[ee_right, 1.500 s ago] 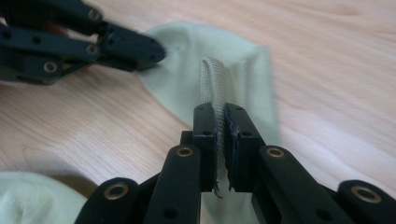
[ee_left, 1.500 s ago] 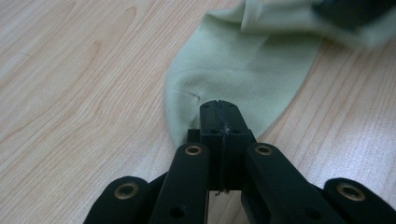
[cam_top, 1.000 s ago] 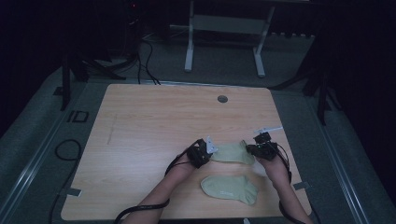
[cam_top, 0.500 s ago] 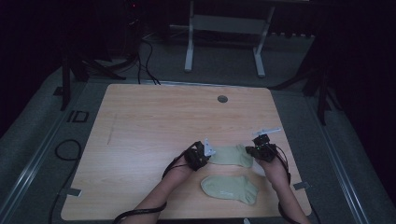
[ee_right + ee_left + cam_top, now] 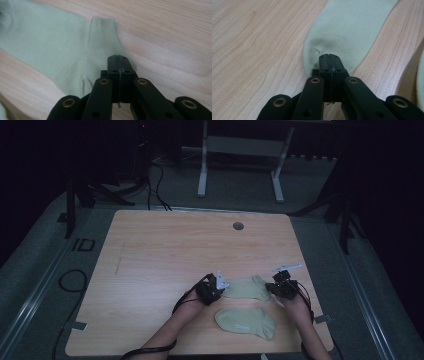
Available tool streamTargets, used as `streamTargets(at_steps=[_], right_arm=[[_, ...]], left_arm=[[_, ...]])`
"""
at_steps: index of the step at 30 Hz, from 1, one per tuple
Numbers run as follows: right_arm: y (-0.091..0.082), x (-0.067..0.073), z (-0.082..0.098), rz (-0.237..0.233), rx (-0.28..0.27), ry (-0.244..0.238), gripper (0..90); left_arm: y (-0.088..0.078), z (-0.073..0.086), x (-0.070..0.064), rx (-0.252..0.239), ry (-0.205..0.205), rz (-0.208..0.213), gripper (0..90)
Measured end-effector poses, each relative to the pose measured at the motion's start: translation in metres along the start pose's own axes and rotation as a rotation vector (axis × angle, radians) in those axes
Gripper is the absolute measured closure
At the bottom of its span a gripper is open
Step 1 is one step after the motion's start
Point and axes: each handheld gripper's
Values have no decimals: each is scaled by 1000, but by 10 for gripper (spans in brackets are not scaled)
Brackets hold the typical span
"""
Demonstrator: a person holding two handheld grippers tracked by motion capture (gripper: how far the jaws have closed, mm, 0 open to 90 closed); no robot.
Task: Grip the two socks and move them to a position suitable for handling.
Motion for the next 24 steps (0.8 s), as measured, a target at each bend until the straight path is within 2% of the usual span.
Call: streamTargets(at_steps=[6,9,11,14,16,18,21,24], right_arm=[[-6,1,10,10,-10,-5,894],[-6,-1,11,1,-11,7,894],[-6,0,10,4,-6,5,892],[-8,-1,10,-26,-20,13,819],[-13,-2,12,-54,-38,19,765],[-18,-2,14,-60,-47,9,731],[-27,0,16,-56,-60,-8,702],[-36,3,18,-63,-75,-16,680]], left_arm=[[1,-2,0,-3,-6,14,891],[1,-2,-1,1,-2,15,891],[1,-2,-1,-9,-16,25,882],[-3,-5,-3,-14,-46,46,632],[-8,-7,-4,-11,-59,60,514],[-13,-8,-7,12,-35,32,412],[-22,-7,-8,13,-39,35,389],[-31,-4,-10,-2,-61,63,388]])
Point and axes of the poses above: each handheld gripper's, and its own axes: y roughly forward along the jaws, z roughly out of its underside, x roughly to its left, and after that the axes turned 10 degrees about z, right-handed
